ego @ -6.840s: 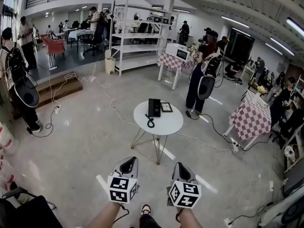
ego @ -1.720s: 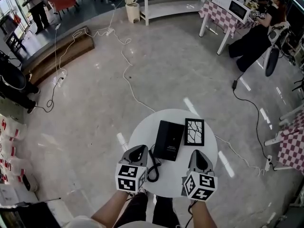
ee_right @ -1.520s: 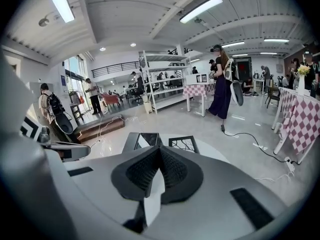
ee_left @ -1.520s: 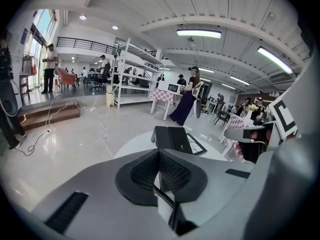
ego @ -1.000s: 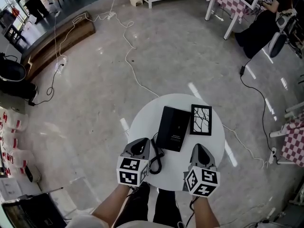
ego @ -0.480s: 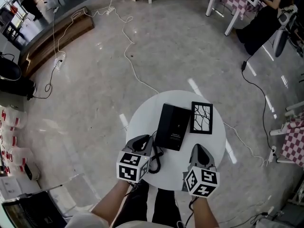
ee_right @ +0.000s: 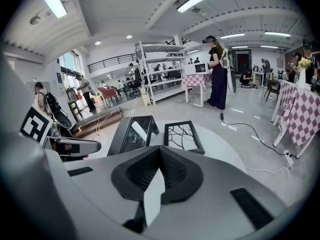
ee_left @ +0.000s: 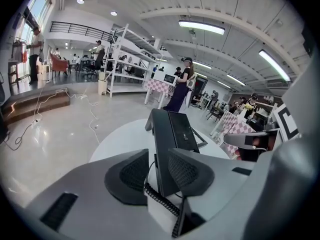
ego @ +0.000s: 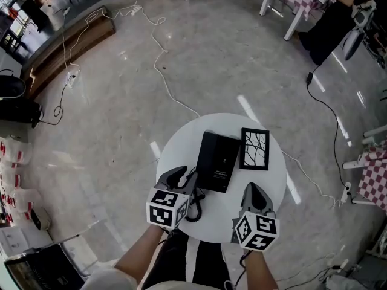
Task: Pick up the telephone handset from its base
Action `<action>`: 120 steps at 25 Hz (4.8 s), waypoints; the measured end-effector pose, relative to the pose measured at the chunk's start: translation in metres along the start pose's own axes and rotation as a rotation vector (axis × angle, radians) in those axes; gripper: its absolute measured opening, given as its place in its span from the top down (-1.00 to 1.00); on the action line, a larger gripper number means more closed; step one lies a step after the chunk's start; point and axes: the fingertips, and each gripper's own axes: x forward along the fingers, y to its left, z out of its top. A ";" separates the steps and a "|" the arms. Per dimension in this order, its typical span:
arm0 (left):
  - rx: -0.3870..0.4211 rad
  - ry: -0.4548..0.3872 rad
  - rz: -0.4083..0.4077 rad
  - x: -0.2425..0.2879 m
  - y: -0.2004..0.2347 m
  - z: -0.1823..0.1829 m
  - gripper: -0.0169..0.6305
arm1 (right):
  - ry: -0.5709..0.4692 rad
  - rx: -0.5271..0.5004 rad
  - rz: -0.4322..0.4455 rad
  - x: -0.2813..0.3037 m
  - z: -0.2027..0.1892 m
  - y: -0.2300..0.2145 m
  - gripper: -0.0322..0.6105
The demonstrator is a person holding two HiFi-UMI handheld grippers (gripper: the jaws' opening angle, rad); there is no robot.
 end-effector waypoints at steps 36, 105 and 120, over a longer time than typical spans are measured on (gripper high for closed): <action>-0.162 0.145 -0.333 0.056 -0.013 0.003 0.20 | 0.058 0.056 -0.005 0.019 -0.023 -0.013 0.83; -0.151 0.261 -0.051 0.051 -0.020 0.002 0.31 | 0.071 0.055 -0.003 0.018 -0.025 -0.011 0.83; -0.211 0.225 -0.165 0.028 -0.030 -0.002 0.32 | 0.058 0.055 0.002 0.013 -0.021 -0.014 0.83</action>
